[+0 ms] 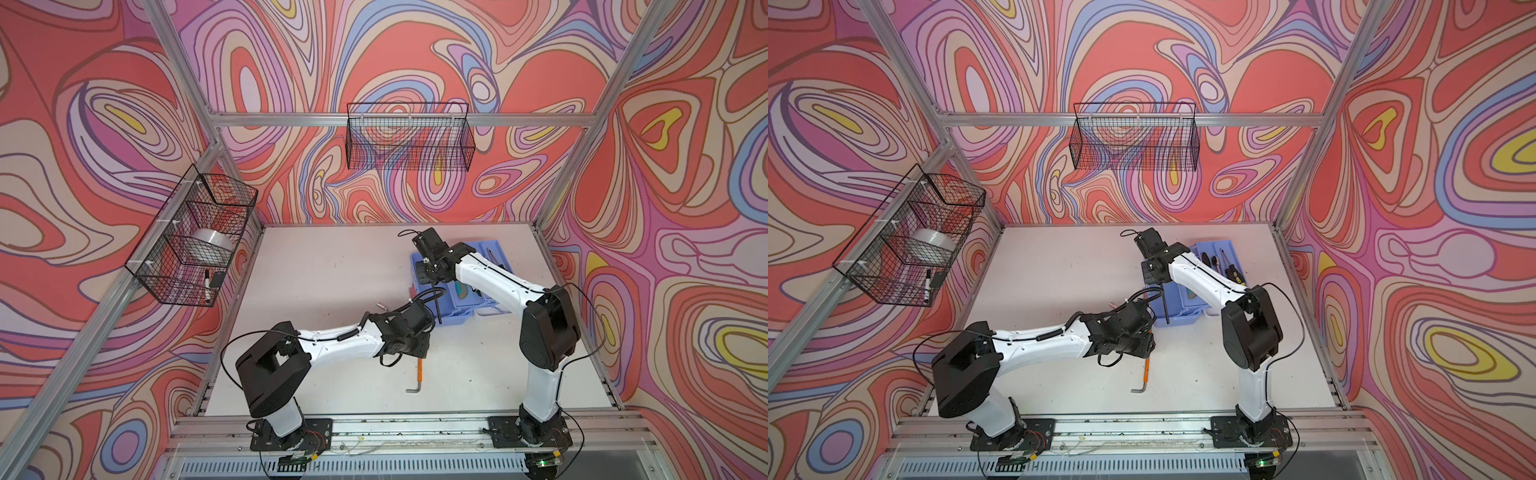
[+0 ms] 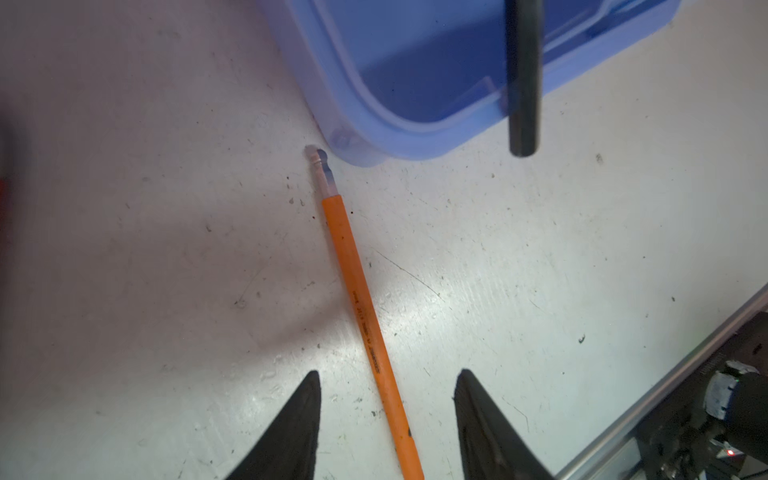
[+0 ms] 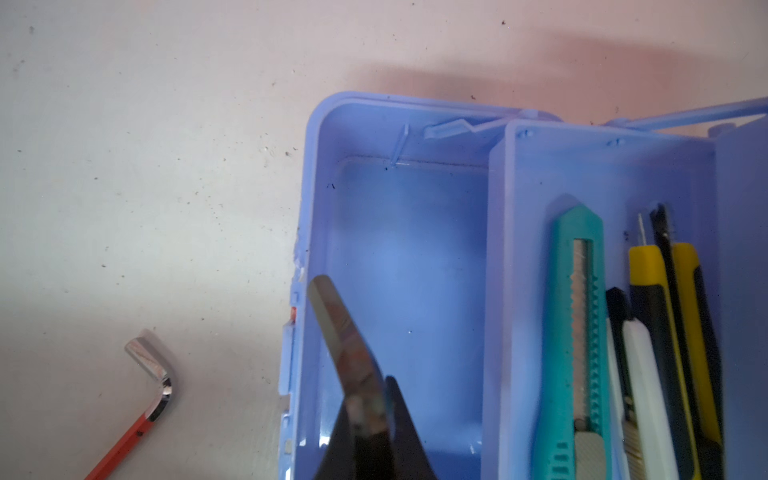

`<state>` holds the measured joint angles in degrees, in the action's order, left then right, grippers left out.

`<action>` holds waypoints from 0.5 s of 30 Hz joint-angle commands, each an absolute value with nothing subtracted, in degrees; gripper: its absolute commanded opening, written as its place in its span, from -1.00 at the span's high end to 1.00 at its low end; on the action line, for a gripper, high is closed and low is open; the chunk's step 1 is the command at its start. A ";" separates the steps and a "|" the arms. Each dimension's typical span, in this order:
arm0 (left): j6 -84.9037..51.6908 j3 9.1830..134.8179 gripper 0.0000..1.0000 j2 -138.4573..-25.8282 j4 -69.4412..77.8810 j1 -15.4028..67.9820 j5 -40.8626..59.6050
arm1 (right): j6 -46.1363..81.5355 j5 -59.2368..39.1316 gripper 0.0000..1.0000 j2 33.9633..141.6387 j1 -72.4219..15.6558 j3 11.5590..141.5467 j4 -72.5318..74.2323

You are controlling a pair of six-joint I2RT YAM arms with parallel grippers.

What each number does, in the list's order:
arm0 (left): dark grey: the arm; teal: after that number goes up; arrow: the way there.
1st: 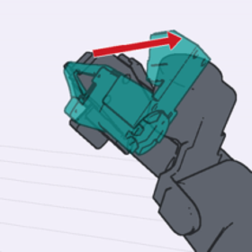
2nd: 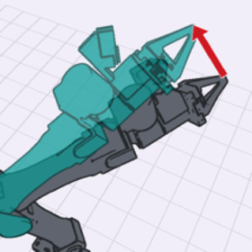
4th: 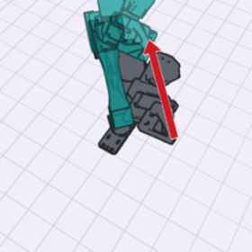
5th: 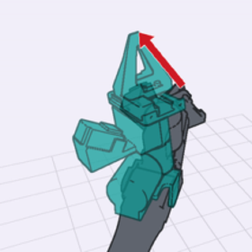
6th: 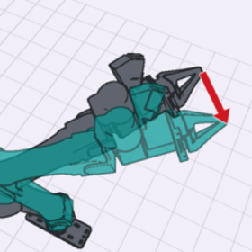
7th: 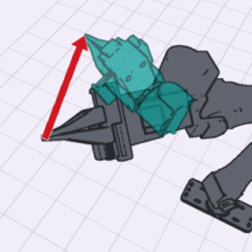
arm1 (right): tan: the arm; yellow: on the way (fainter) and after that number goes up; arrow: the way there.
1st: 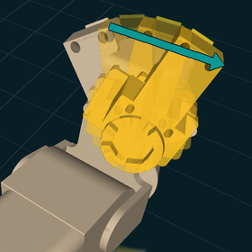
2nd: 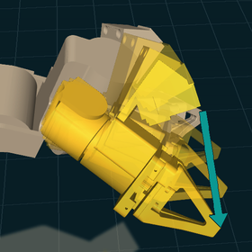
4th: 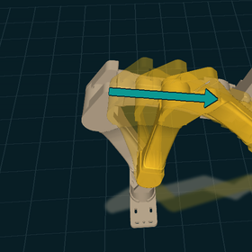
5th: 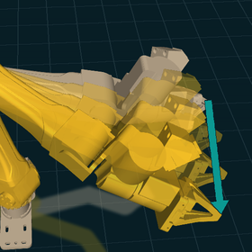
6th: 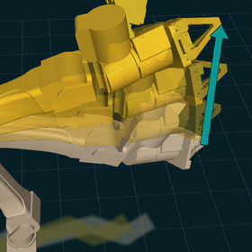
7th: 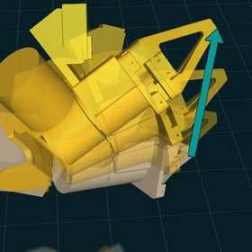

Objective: Pack the tool kit
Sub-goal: 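Lower the black hex key into the box tray with right while left lowers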

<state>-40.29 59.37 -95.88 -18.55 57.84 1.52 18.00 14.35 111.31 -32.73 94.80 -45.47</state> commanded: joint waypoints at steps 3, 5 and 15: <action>-41.29 60.57 0.04 -97.60 -21.18 58.69 2.35 | 16.61 14.29 1.00 113.18 -32.12 99.70 -47.24; -41.45 60.51 0.05 -97.90 -21.23 58.75 2.45 | 16.55 13.33 1.00 113.12 -32.01 101.21 -48.10; -41.79 60.91 0.21 -99.63 -21.21 58.80 3.10 | 14.85 14.01 1.00 116.92 -31.40 103.53 -48.88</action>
